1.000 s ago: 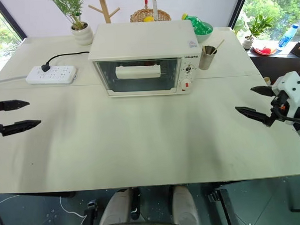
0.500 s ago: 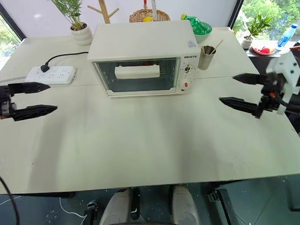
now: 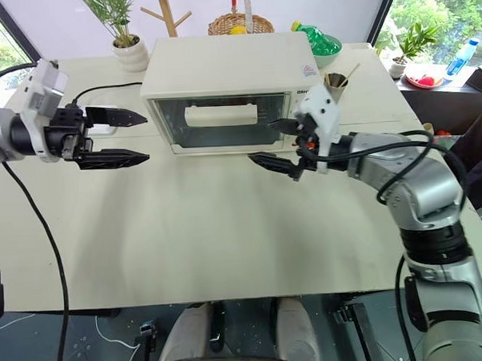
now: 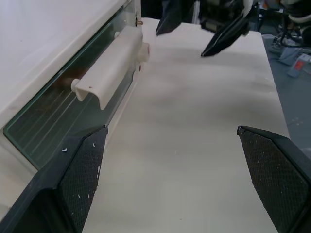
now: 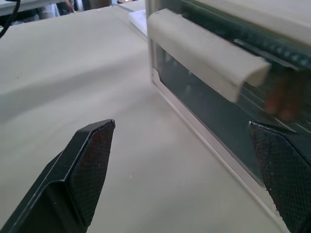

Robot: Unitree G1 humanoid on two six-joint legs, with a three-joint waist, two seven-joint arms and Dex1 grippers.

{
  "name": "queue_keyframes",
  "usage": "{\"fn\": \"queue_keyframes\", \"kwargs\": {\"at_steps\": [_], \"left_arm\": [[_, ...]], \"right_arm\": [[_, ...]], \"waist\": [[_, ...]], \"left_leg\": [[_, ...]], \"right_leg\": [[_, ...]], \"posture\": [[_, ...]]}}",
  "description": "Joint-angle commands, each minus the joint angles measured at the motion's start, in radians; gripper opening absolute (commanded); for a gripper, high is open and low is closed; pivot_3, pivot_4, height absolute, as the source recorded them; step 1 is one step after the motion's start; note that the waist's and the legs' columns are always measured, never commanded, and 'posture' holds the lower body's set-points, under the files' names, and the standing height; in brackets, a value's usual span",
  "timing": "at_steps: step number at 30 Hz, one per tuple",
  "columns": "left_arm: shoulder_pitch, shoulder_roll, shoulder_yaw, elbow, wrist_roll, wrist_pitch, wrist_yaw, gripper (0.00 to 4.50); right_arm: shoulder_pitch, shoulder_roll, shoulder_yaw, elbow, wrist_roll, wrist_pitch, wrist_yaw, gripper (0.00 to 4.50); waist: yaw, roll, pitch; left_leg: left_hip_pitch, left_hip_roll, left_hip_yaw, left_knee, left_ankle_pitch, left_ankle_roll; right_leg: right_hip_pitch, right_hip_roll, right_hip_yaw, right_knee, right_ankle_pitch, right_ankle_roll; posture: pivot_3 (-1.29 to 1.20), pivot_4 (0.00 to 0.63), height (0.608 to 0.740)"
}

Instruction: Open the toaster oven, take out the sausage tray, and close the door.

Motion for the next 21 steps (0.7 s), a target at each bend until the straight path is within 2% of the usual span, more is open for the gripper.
{"fn": "queue_keyframes", "kwargs": {"at_steps": [1,11,21], "left_arm": [[-0.033,0.001,0.015,-0.002,0.003,-0.013,-0.009,4.5],[-0.02,-0.005,0.028,-0.021,-0.002,-0.011,0.006,4.5],[-0.033,-0.029,0.029,0.018,0.014,-0.027,0.046,4.5]], "right_arm": [[-0.044,0.025,0.015,0.029,-0.044,-0.044,0.0,4.47],[-0.151,0.108,0.068,0.185,-0.148,-0.146,0.04,4.47],[-0.105,0.122,0.059,0.031,-0.075,-0.107,0.134,4.47]], "waist": [[0.0,0.0,0.0],[-0.004,0.0,0.0],[-0.016,0.0,0.0]], "left_leg": [[0.0,0.0,0.0,0.0,0.0,0.0],[0.0,0.0,0.0,0.0,0.0,0.0],[0.0,0.003,0.0,0.0,-0.001,0.001]], "right_leg": [[0.0,0.0,0.0,0.0,0.0,0.0],[0.0,0.002,0.001,0.0,0.0,0.0],[-0.001,0.005,0.003,0.001,0.0,0.0]], "posture": [[0.0,0.15,0.74],[0.0,0.15,0.74],[0.0,0.15,0.74]]}}
